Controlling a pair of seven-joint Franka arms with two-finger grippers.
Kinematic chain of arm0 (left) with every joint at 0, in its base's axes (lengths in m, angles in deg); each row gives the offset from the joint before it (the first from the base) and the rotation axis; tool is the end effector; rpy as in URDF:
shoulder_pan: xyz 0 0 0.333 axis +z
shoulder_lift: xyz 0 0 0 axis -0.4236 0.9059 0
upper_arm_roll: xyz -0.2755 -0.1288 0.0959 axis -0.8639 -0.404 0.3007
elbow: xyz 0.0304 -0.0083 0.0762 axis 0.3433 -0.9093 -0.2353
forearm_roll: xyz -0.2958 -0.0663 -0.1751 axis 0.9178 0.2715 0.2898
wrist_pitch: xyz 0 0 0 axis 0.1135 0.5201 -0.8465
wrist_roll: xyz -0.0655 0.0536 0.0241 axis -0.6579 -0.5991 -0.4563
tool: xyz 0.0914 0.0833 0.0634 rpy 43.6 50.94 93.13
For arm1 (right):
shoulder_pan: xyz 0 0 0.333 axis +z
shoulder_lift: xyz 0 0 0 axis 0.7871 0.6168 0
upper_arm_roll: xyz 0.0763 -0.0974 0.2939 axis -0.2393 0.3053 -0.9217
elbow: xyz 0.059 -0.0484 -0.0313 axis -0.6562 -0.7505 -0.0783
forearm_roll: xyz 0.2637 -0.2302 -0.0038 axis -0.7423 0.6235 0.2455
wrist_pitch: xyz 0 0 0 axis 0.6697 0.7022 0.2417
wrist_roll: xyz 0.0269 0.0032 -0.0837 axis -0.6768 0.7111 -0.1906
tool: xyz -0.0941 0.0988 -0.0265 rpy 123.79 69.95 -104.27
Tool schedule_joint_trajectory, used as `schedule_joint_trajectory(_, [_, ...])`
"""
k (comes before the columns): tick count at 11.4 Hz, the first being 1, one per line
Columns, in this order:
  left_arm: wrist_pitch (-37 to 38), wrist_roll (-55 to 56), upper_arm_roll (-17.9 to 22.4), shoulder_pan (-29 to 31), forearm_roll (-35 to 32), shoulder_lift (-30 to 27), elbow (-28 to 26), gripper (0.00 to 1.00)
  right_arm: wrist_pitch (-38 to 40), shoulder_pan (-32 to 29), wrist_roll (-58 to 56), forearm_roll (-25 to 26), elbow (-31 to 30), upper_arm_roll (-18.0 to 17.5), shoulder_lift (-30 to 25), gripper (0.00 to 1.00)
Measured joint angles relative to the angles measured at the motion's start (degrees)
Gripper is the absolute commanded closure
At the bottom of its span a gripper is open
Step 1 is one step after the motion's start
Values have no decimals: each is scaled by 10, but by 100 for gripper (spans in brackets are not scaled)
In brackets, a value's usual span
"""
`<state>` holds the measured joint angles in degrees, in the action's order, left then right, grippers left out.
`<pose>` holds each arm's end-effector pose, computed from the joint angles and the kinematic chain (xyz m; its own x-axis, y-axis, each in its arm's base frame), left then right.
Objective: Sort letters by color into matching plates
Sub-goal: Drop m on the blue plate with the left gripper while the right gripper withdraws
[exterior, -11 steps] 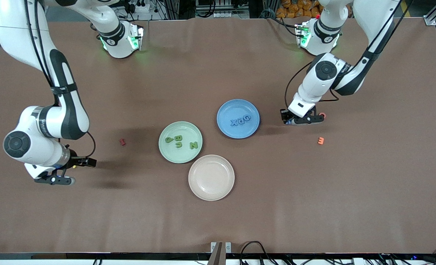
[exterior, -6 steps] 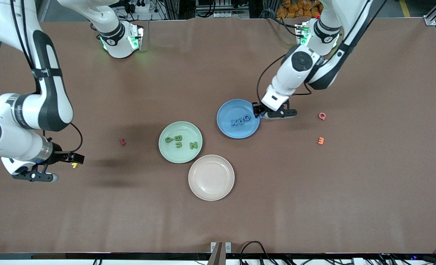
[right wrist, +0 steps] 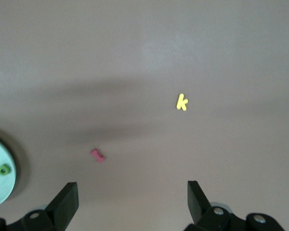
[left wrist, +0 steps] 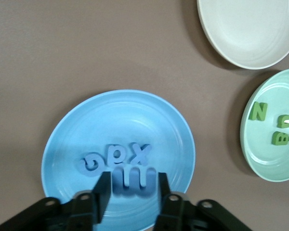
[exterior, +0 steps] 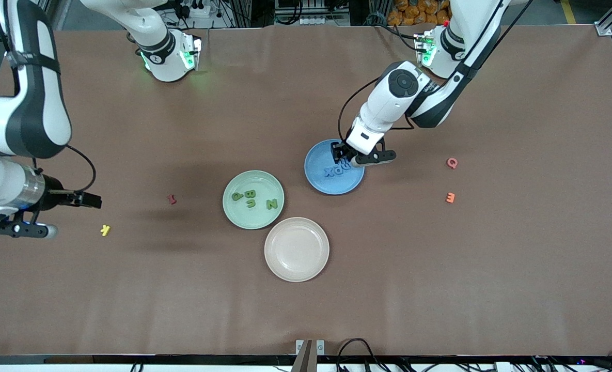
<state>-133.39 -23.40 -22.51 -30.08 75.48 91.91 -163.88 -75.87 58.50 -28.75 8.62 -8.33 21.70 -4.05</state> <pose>0.4149 -0.3656 0.2795 0.9626 0.2707 -0.0086 0.2591 -0.9110 0.3207 0.5986 -0.0231 0.4296 0.9877 -0.1034 -0.1170 -0.0992 -0.9942 0.0413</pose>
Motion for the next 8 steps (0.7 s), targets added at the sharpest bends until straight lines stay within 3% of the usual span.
schedule_joint_trajectory(5, [14, 1, 2, -1, 0, 6, 21, 0, 116, 0, 1, 1, 10, 0, -75, 0])
schedule_joint_trajectory(8, [73, -20, 4, 19, 0, -39, 41, 0, 131, 0, 3, 6, 15, 0, -110, 0])
